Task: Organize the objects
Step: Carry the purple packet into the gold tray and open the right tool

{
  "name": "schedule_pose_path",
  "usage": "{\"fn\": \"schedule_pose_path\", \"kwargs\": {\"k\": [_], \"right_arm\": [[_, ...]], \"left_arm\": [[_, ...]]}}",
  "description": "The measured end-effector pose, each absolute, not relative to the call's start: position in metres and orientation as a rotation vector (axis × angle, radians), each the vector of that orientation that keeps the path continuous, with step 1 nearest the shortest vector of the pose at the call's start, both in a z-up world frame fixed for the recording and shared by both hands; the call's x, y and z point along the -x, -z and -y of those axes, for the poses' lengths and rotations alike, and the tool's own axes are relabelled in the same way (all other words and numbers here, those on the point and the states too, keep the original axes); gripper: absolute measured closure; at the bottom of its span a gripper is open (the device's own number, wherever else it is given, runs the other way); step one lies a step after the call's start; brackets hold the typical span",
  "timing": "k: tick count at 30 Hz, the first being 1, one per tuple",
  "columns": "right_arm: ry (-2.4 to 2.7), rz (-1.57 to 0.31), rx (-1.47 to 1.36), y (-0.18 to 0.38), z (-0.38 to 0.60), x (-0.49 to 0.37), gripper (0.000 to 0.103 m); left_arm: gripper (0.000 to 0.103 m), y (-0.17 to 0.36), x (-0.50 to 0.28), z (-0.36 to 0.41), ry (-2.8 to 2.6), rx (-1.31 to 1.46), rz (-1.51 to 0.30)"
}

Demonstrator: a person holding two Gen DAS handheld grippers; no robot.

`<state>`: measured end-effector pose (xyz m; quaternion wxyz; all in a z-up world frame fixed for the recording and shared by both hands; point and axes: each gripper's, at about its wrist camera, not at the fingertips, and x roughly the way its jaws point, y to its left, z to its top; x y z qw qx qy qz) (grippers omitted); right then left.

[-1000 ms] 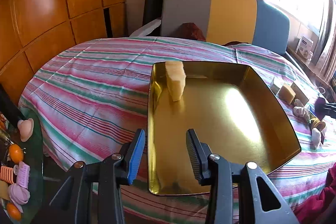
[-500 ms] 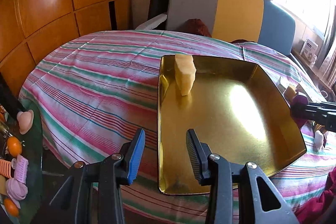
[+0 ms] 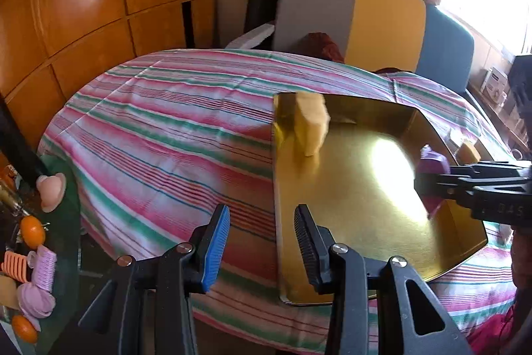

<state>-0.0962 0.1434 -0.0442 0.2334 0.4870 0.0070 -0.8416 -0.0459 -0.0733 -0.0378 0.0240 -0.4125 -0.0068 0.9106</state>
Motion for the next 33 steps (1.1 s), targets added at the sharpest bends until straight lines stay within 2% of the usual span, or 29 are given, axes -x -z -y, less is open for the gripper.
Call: {"fn": "schedule_pose_path", "kwargs": {"k": [10, 13, 15, 17, 21, 29, 33], "right_arm": [[2.21, -0.105, -1.471, 0.083, -0.057, 0.152, 0.07], [2.209, -0.042, -1.512, 0.097, -0.045, 0.174, 0.067], [2.198, 0.039, -1.503, 0.1, -0.043, 0.181, 0.062], [2.189, 0.11, -1.487, 0.1, -0.044, 0.184, 0.048], [2.2, 0.127, -1.456, 0.097, -0.046, 0.177, 0.047], [2.278, 0.142, -1.375, 0.074, -0.071, 0.147, 0.025], [2.344, 0.119, -1.325, 0.063, -0.088, 0.13, 0.02]], "left_arm": [[0.063, 0.051, 0.052, 0.105, -2.842, 1.352, 0.146], [0.063, 0.052, 0.053, 0.108, -2.837, 1.355, 0.166], [0.063, 0.052, 0.053, 0.11, -2.835, 1.354, 0.181], [0.063, 0.052, 0.053, 0.111, -2.837, 1.357, 0.19], [0.063, 0.051, 0.053, 0.111, -2.839, 1.356, 0.192], [0.063, 0.044, 0.047, 0.099, -2.85, 1.304, 0.138], [0.063, 0.04, 0.041, 0.088, -2.845, 1.274, 0.099]]}}
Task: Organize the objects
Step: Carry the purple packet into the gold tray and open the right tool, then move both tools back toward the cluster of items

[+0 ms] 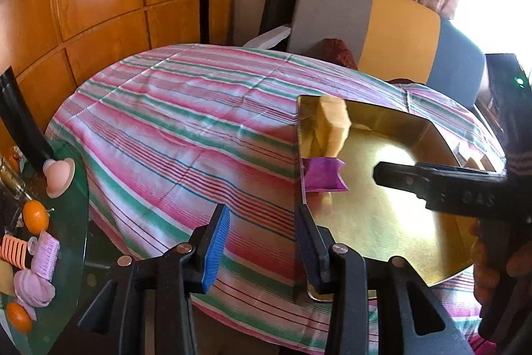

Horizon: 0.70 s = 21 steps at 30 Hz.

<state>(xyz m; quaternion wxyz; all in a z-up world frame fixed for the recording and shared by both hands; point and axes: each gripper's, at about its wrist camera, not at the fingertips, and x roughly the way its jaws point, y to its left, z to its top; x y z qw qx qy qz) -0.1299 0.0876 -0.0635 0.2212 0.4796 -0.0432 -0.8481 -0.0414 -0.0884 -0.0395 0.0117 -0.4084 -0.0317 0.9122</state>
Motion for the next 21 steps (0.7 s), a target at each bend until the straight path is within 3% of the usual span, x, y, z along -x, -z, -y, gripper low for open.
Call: {"fn": "schedule_pose_path", "kwargs": {"k": [13, 21], "right_arm": [[2.565, 0.098, -1.215, 0.035, -0.18, 0.079, 0.01], [2.793, 0.146, -1.248, 0.015, -0.299, 0.061, 0.007]], "left_arm": [[0.063, 0.034, 0.028, 0.046, -2.772, 1.223, -0.019], [0.063, 0.023, 0.026, 0.001, -2.687, 1.162, -0.1]]}}
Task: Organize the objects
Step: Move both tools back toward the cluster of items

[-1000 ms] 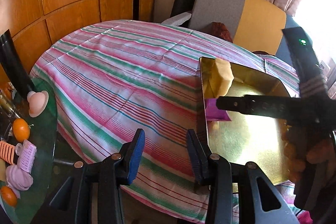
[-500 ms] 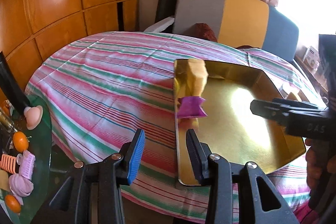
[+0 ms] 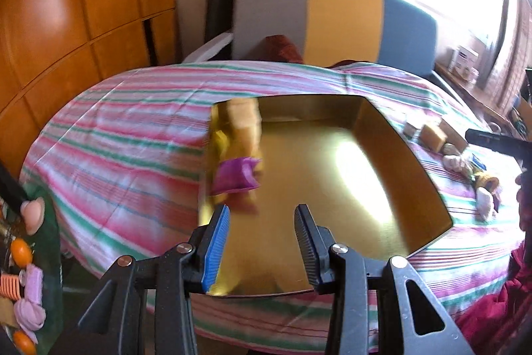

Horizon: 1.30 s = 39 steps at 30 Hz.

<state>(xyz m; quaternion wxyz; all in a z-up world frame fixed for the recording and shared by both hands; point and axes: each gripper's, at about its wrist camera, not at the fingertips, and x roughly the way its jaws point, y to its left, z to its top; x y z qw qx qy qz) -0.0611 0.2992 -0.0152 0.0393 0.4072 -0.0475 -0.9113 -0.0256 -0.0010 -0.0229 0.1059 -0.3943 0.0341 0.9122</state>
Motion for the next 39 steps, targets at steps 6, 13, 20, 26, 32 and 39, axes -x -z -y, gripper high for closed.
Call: {"fn": "schedule_pose_path", "kwargs": {"k": [6, 13, 20, 26, 32, 39], "right_arm": [[3.031, 0.246, -1.319, 0.008, -0.41, 0.036, 0.006], [3.305, 0.599, -1.382, 0.027, -0.537, -0.004, 0.004], [3.213, 1.158, -1.436, 0.05, -0.594, -0.024, 0.004], [3.159, 1.205, -1.387, 0.048, -0.59, -0.024, 0.003], [3.116, 1.266, -1.351, 0.05, -0.589, -0.029, 0.003], [3.08, 1.337, -1.324, 0.052, -0.593, -0.031, 0.003]], "left_arm": [[0.063, 0.014, 0.021, -0.045, -2.589, 1.104, -0.17], [0.063, 0.002, 0.01, -0.121, -2.427, 1.01, -0.273], [0.063, 0.018, -0.001, -0.211, -2.18, 1.056, -0.285], [0.063, 0.047, -0.01, -0.275, -2.024, 1.115, -0.306], [0.063, 0.072, -0.006, -0.315, -1.939, 1.198, -0.272], [0.059, 0.089, 0.006, -0.355, -1.904, 1.258, -0.161]]}}
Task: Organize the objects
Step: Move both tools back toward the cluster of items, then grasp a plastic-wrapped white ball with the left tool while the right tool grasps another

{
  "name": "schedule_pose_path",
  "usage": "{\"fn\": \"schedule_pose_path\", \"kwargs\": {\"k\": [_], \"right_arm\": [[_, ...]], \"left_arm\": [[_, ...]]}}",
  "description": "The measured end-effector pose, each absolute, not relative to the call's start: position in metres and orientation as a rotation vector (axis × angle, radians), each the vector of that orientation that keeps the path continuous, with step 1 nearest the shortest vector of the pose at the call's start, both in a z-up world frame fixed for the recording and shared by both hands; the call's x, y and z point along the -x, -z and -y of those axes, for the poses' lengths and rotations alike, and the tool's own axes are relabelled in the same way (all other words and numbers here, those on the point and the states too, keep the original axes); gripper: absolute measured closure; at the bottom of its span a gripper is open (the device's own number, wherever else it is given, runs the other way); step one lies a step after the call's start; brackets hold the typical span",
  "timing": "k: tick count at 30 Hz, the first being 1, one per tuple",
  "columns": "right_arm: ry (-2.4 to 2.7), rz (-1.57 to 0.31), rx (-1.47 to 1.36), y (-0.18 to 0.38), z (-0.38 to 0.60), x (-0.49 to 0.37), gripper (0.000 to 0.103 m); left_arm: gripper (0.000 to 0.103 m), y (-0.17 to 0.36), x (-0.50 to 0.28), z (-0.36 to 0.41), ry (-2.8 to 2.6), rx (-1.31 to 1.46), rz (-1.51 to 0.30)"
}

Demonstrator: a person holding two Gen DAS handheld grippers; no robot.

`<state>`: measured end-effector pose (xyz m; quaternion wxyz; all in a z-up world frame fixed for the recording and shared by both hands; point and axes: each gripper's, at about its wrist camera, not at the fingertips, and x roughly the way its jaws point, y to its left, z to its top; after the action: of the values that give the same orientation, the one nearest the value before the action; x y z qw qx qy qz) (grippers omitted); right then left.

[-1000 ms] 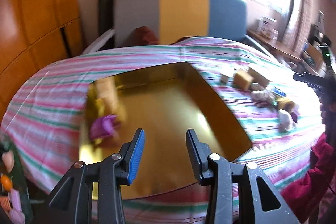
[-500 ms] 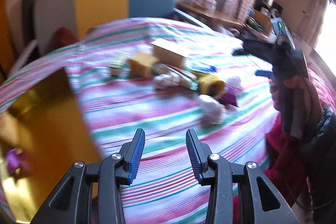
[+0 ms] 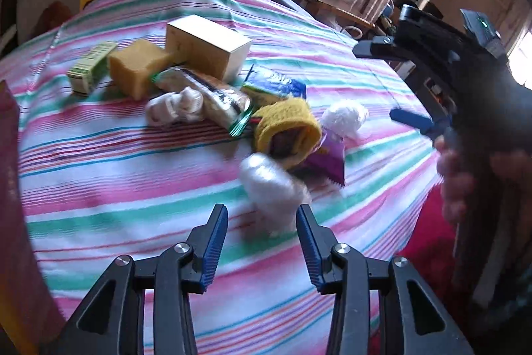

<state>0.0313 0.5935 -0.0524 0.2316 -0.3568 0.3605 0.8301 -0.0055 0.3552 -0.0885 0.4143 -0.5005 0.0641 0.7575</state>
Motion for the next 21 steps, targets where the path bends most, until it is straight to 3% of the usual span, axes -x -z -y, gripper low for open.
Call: {"fn": "schedule_pose_path", "kwargs": {"k": [7, 8, 9, 12, 17, 21], "right_arm": [[-2.241, -1.057, 0.929, 0.054, -0.604, -0.041, 0.003], [-2.232, -1.065, 0.921, 0.054, -0.606, -0.042, 0.003], [-2.22, -1.073, 0.913, 0.055, -0.609, -0.044, 0.003], [-2.182, -1.06, 0.923, 0.059, -0.613, -0.044, 0.003], [-2.141, -1.017, 0.993, 0.07, -0.616, -0.037, 0.011], [-2.114, -0.971, 1.028, 0.074, -0.616, -0.033, 0.012]], "left_arm": [[0.047, 0.107, 0.022, -0.384, -1.927, 1.282, -0.099], [0.048, 0.109, 0.023, -0.387, -1.924, 1.278, -0.106], [0.058, 0.113, 0.023, -0.389, -1.912, 1.283, -0.123], [0.063, 0.113, 0.016, -0.379, -1.895, 1.234, -0.126], [0.064, 0.104, -0.004, -0.349, -1.9, 1.149, -0.203], [0.064, 0.098, -0.015, -0.325, -1.915, 1.121, -0.232]]}}
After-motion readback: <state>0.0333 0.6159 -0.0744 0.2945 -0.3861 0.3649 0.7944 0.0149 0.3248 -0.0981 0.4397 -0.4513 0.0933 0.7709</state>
